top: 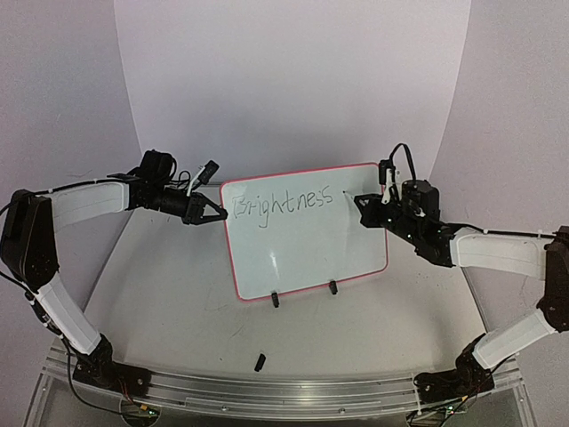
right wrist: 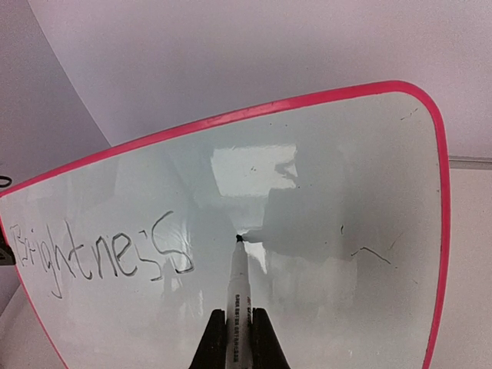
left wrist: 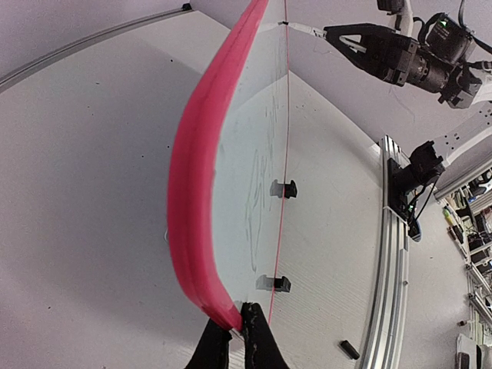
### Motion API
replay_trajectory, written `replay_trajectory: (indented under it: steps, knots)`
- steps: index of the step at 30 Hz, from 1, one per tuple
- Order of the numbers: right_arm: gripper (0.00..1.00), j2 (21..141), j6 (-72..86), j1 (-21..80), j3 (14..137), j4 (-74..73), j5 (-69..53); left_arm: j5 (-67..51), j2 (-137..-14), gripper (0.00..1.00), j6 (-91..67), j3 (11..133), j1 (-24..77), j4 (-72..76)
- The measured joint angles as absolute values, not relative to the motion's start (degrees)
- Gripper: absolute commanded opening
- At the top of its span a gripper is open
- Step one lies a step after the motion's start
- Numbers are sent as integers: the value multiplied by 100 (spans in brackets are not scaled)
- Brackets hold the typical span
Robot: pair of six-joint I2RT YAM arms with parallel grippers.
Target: Write a sentence on the whiteboard
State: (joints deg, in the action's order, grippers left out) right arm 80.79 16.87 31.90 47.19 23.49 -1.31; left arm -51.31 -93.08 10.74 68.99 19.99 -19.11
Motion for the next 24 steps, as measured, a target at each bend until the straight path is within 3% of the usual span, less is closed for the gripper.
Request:
replay_trajectory:
  steps: [24]
  knots:
    - [0, 7421, 1782, 3190, 4564, 2229, -462, -5131, -9308, 0, 1076, 6901, 2010, -1911]
